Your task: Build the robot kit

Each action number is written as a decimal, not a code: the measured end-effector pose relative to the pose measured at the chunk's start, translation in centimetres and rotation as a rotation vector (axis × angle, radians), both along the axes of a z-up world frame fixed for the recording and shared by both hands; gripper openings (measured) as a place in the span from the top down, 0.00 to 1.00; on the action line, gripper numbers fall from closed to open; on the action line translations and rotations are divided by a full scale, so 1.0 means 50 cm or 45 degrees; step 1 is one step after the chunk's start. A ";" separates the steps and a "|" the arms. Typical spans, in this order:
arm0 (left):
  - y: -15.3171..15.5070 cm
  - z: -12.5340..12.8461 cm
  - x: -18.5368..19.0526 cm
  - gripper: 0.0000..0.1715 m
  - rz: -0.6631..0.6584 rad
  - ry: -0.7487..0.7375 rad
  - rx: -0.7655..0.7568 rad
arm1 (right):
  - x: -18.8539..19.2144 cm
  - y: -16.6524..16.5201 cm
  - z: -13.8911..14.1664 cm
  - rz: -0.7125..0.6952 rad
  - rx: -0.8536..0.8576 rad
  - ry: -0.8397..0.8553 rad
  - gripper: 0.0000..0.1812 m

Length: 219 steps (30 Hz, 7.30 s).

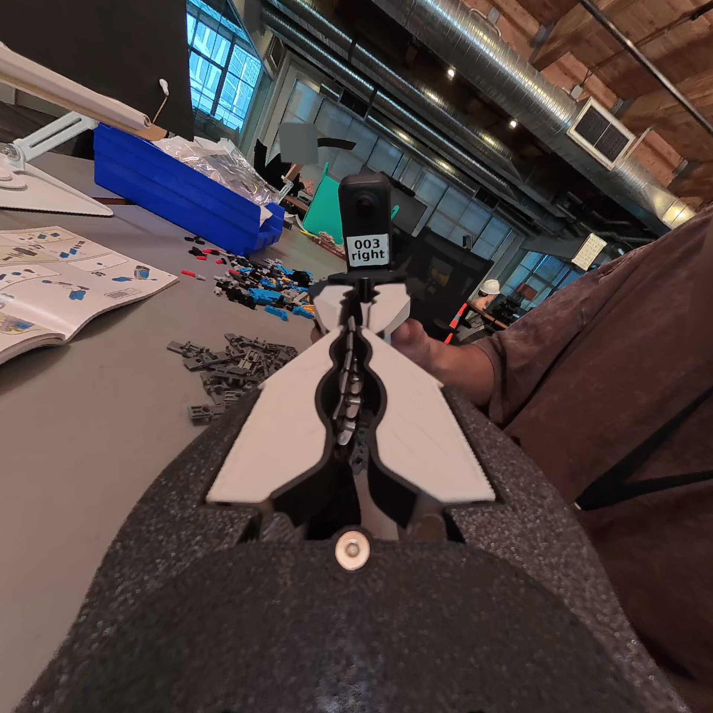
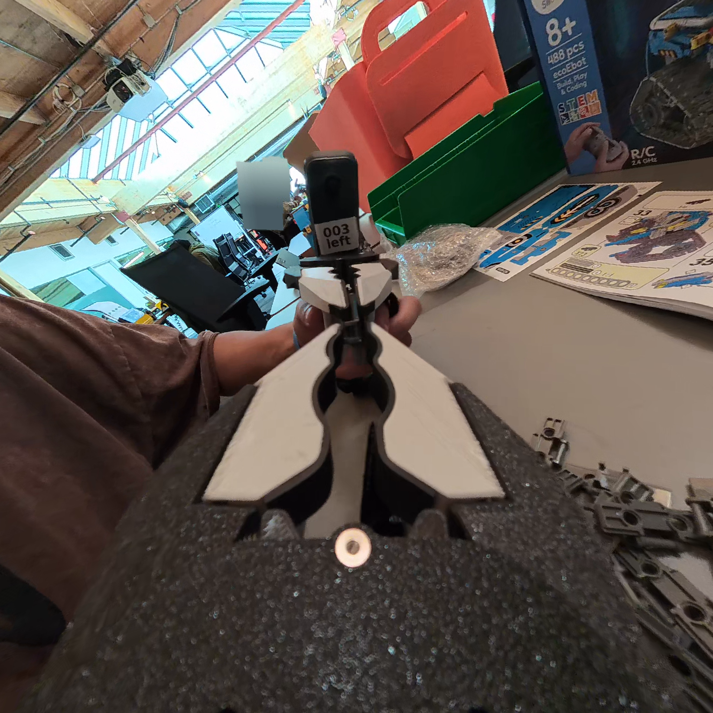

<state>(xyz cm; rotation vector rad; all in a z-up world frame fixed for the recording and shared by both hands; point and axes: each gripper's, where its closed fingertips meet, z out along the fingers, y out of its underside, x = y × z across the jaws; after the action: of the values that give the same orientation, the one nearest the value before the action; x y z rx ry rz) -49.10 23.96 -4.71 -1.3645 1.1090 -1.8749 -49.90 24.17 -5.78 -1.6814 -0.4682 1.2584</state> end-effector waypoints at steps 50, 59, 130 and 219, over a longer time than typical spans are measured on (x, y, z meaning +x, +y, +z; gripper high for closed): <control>0.116 0.008 -0.044 0.99 0.011 -0.083 -0.518 | 0.052 -0.074 -0.156 0.044 -0.107 -0.977 0.85; 0.107 0.001 -0.038 0.99 0.008 -0.047 -0.473 | 0.205 -0.185 -0.156 0.118 -0.139 -0.825 0.84; 0.082 -0.047 0.017 0.99 0.365 0.125 -0.326 | 0.018 0.049 -0.037 -0.334 0.136 -0.472 0.94; 0.077 -0.066 0.016 0.99 0.308 0.234 -0.131 | 0.356 -0.271 -0.210 -0.097 -0.971 -0.563 0.94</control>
<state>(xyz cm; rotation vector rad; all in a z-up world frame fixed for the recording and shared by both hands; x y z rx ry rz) -48.32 27.79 -8.00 -1.6769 0.8956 -1.6778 -32.08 10.61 -16.28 -2.6205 -0.1696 1.0641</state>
